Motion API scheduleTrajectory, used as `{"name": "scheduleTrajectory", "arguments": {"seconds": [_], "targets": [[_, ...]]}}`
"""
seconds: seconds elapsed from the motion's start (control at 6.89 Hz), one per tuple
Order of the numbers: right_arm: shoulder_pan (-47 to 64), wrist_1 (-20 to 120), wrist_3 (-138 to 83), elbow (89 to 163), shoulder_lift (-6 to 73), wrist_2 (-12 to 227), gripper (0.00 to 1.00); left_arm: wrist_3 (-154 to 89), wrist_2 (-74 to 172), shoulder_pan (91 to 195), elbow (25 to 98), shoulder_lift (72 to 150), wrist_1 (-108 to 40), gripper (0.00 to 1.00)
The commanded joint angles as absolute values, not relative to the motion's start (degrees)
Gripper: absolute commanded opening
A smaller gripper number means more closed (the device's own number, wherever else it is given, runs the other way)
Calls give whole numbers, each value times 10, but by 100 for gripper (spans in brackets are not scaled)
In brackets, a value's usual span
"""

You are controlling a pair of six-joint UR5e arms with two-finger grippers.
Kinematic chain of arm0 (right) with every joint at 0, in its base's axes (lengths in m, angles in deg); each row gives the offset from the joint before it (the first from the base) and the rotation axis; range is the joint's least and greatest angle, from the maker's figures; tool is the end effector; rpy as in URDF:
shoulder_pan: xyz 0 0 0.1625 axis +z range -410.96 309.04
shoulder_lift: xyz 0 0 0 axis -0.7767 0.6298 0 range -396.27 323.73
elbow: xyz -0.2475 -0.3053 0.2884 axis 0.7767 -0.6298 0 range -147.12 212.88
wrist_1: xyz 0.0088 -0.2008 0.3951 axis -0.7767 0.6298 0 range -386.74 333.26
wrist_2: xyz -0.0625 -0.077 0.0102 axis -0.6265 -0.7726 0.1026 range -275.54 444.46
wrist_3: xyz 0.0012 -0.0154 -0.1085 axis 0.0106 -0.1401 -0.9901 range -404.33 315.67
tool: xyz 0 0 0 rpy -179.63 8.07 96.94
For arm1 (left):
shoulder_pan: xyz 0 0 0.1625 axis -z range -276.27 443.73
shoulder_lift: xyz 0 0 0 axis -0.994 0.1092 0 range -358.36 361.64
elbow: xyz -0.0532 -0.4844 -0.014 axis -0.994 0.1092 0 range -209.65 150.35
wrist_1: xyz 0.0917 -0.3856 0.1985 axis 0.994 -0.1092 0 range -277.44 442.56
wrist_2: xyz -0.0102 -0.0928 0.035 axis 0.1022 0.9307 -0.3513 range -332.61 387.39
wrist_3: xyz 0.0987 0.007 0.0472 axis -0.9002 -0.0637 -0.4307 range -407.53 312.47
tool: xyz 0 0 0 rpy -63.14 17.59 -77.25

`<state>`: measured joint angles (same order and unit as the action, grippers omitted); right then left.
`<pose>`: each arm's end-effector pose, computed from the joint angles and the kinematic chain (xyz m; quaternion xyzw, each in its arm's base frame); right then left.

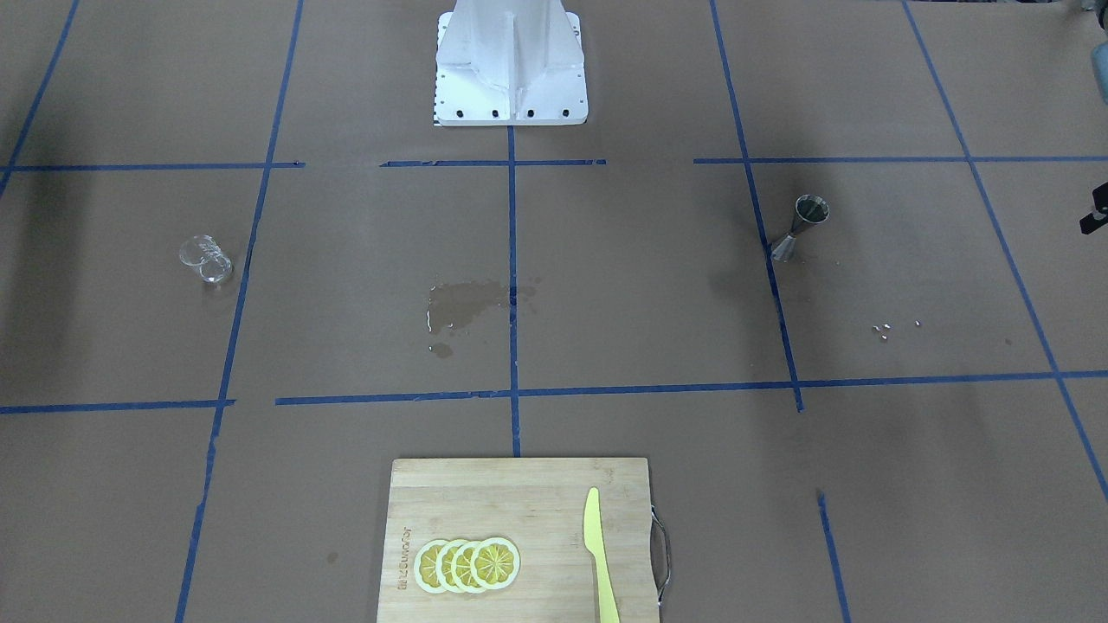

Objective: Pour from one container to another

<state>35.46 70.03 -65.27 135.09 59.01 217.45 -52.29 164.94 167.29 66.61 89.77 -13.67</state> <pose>0.0288 -0.4775 0.6768 0.0566 -0.3620 -0.1980 0.9091 0.0060 -0.5198 0.6718 0.0788 0.4026 0.1260 0.9032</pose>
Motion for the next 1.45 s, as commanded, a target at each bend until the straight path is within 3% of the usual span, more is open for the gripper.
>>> {"name": "scheduleTrajectory", "arguments": {"seconds": [0.0, 0.58, 1.31], "targets": [[354, 683, -654, 1346, 626, 2177, 100, -525, 1643, 1671, 665, 908, -146, 100], [354, 654, -651, 1340, 629, 2188, 100, -528, 1643, 1692, 687, 862, -143, 100], [355, 654, -649, 1339, 630, 2202, 100, -528, 1634, 1693, 687, 868, -141, 100]]}}
